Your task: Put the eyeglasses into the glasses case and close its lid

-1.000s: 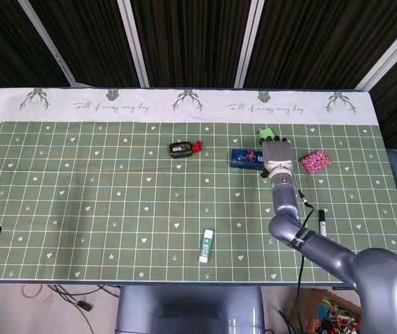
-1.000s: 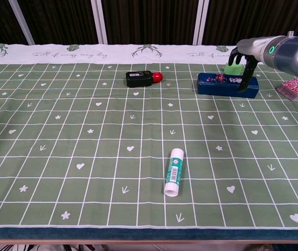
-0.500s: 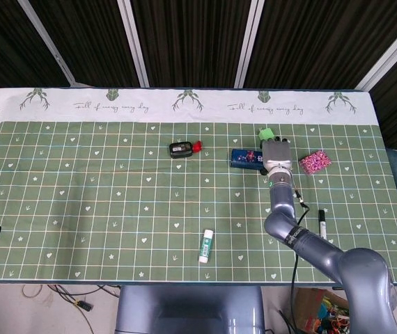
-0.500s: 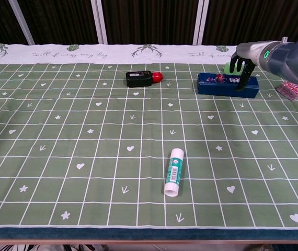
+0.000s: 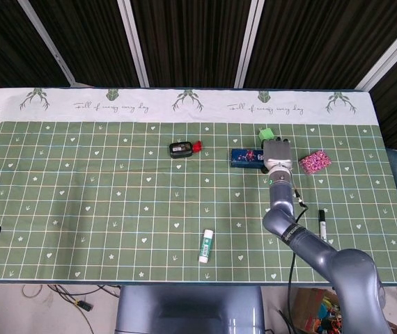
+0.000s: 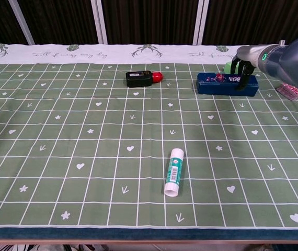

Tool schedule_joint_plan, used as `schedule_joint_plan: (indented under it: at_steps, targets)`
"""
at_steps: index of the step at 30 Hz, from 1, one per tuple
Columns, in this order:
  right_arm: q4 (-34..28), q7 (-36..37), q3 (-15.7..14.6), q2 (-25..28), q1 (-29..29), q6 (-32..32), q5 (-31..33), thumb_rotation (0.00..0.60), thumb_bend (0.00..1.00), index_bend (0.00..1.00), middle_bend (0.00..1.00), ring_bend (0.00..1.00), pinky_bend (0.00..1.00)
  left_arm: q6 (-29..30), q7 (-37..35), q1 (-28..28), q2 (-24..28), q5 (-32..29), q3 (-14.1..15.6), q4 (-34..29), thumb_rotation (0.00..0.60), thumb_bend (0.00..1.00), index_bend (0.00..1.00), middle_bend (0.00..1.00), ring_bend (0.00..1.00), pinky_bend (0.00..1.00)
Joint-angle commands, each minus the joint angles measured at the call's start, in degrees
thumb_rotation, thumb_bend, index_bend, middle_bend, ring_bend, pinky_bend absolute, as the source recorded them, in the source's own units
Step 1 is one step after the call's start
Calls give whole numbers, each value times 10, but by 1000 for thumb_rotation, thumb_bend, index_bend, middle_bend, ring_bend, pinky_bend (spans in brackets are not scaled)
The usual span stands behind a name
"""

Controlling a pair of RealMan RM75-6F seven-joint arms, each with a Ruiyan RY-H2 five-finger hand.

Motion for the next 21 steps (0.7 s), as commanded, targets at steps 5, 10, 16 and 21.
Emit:
schedule_joint_plan:
  at_steps: [5,10,16,21]
  targets:
    - [8,15,5,-8,2,-1,-15,600,426,431,400,238,183,-1,0,0,0,0,0,0,600,275,188,0,0,0]
    - [10,18,6,-9,0,-2,-20,600,443,465,445,250,183,-1,-1,0,1,-1,0,0,600,274,189,0,0,0]
    - [-8,16,4,1,-7,-6,-24,600,430,365,289,193,183,-2,-1,0,1,-1,0,0,600,274,190,0,0,0]
    - [-54,7,-5,27,-14,-11,-25,600,318,183,71,63,183,-2,1,0,0,-1,1,0,600,275,190,0,0,0]
